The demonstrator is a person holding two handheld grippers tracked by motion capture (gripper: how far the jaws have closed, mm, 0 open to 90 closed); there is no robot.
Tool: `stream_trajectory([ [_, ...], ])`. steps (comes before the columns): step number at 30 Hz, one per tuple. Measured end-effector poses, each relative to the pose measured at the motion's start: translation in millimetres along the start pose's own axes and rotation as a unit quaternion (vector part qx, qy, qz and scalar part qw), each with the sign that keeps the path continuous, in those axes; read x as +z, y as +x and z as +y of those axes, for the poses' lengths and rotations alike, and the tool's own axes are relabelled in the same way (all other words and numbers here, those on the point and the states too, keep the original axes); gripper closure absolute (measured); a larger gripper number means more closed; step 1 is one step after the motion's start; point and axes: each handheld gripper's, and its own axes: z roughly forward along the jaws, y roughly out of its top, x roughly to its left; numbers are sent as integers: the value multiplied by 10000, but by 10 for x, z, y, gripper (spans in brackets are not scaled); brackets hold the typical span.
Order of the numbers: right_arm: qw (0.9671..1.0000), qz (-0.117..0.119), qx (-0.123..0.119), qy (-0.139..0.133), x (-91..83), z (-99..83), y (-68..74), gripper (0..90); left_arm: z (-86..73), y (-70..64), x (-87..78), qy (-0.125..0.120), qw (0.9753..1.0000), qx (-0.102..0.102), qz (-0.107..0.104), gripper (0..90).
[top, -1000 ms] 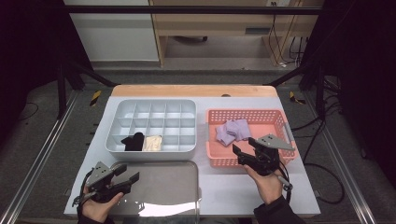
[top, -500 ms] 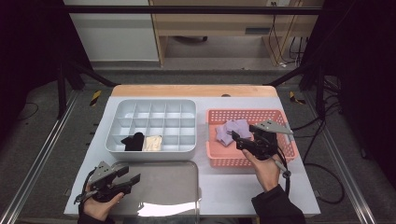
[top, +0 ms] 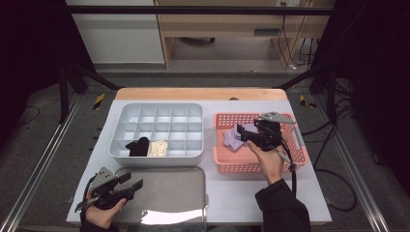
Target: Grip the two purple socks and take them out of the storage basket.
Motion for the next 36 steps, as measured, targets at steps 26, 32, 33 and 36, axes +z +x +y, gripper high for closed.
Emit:
stream_trajectory([
  [26, 9990, -225, 101, 366, 477, 113, -171, 378, -3, 16, -12, -69, 10000, -67, -21, 404],
  [32, 9975, -389, -8, 594, 577, 30, -199, 385, -3, 16, -20, -86, 9999, -64, -35, 404],
  [33, 9972, -405, -35, 631, 590, 24, -199, 397, -2, 15, -21, -89, 9999, -64, -34, 404],
  [36, 9968, -398, -22, 691, 625, 8, -208, 411, -4, 10, -23, -78, 9999, -72, -19, 403],
])
